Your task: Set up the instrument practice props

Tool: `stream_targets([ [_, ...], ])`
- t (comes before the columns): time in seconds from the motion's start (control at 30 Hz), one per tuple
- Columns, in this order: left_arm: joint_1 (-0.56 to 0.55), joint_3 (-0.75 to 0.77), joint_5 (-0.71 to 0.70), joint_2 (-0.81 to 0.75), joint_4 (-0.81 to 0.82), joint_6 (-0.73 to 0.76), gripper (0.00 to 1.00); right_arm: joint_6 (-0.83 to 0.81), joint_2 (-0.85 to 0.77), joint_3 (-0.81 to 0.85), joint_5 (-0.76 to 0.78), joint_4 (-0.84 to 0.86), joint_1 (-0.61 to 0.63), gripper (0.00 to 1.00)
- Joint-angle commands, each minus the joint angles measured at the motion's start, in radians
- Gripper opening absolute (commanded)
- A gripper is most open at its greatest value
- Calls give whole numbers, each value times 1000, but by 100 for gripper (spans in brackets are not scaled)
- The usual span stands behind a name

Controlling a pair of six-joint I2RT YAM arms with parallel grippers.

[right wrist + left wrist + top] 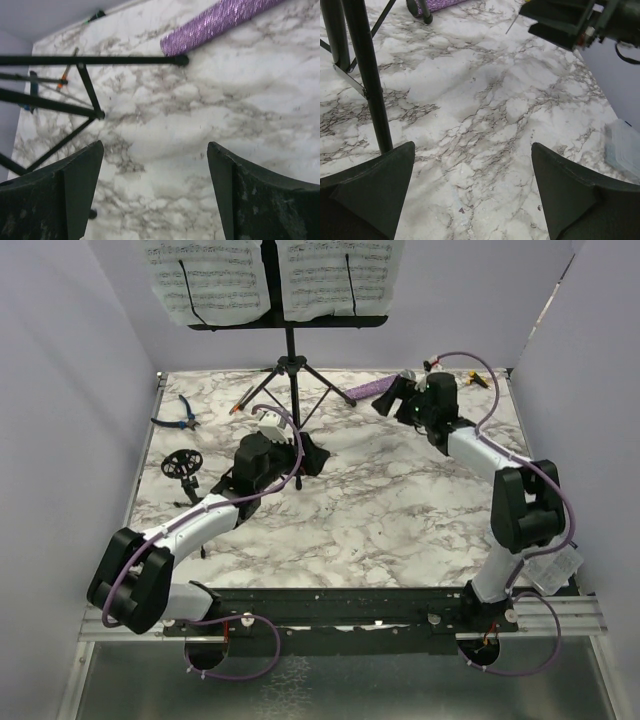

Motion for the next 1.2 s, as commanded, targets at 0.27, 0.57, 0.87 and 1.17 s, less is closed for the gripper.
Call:
stream_targets([
  [0.27, 7, -59, 61, -90, 61, 51, 99, 274, 478, 522, -110, 4, -155, 86],
  [0.57, 9, -85, 79, -87, 56, 69, 99, 510, 725, 712, -164, 18, -187, 86],
  [0.87, 9, -88, 91, -65, 54, 65, 99, 712, 918, 920, -187, 22, -186, 83],
  [1.17, 9, -68, 103, -24, 56, 52, 99, 863, 1049, 1073, -100, 80, -181, 80],
])
